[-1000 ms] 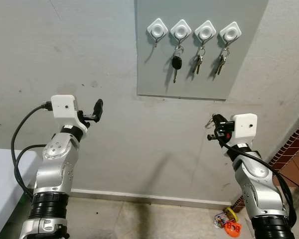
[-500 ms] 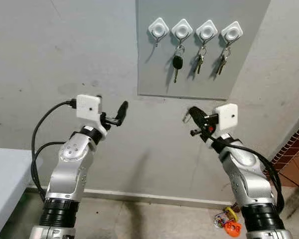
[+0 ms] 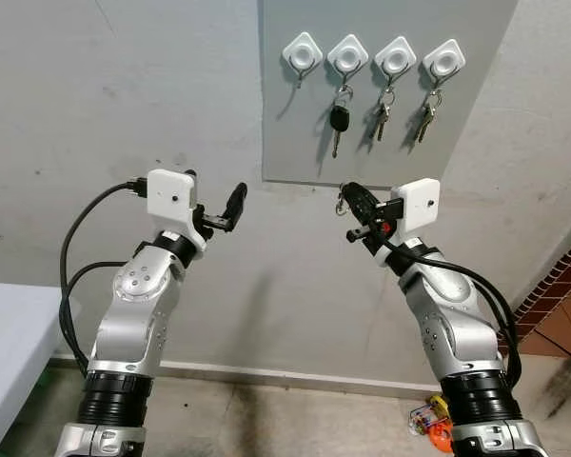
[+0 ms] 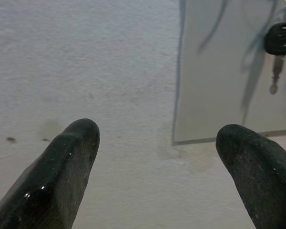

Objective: Hang keys on a hook

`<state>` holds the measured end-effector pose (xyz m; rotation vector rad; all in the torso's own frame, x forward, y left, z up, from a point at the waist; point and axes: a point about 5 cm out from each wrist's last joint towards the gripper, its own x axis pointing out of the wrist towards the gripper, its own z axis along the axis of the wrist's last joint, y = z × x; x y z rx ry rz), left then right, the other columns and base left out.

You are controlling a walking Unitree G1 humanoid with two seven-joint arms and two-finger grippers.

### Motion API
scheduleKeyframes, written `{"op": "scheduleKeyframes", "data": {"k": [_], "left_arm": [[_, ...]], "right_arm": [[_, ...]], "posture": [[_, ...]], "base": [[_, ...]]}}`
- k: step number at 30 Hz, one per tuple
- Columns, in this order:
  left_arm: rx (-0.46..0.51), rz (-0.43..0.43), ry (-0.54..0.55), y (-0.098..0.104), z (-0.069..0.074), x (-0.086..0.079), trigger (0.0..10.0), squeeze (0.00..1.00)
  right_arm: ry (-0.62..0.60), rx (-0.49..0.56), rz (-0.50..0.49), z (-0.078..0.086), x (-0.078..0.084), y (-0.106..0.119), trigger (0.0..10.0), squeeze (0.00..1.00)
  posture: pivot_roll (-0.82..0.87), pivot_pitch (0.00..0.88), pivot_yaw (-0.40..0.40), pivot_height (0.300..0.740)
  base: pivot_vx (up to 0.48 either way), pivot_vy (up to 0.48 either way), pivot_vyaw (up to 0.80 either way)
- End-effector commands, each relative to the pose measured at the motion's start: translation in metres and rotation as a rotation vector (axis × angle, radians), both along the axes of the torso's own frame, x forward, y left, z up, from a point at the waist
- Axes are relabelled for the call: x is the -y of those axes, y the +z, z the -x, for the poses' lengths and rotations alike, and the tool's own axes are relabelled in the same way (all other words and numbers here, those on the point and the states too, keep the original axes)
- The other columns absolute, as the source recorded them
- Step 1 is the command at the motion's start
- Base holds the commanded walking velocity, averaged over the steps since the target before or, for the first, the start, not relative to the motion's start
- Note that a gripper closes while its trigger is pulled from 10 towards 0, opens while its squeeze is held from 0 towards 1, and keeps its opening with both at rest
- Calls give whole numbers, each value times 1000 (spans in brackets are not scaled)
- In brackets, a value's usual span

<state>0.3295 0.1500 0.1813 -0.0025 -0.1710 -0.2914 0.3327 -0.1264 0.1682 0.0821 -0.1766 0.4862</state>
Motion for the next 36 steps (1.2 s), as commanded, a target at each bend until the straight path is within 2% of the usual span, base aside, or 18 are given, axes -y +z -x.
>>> {"op": "scheduleKeyframes", "data": {"k": [1, 14, 20, 26, 28, 36], "left_arm": [[-7, -1, 28, 0, -2, -6, 10000, 0], [-3, -18, 33, 4, -3, -12, 10000, 0], [-5, -32, 25, 6, -6, -14, 10000, 0], [0, -53, 10, 15, -12, -23, 10000, 0], [23, -71, -14, 23, -15, -25, 10000, 0], [47, -78, -52, 31, -16, -25, 10000, 0]], "right_arm": [[-11, -1, 0, 0, 1, -1, 10000, 0], [-18, 17, -25, -5, -4, 4, 10000, 0], [-6, 24, -47, -6, -14, 5, 10000, 0], [46, 51, -76, -14, -35, 16, 10000, 0], [69, 68, -110, -18, -45, 25, 10000, 0], [140, 103, -133, -22, -63, 40, 10000, 0]], "posture": [[10, 12, 10, 740], [21, 14, 46, 740], [17, 9, 73, 740], [12, 0, 115, 740], [17, 0, 113, 740], [27, 0, 94, 740]], "base": [[0, 0, 0], [0, 0, 0], [0, 0, 0], [0, 0, 0], [0, 0, 0], [0, 0, 0]]}}
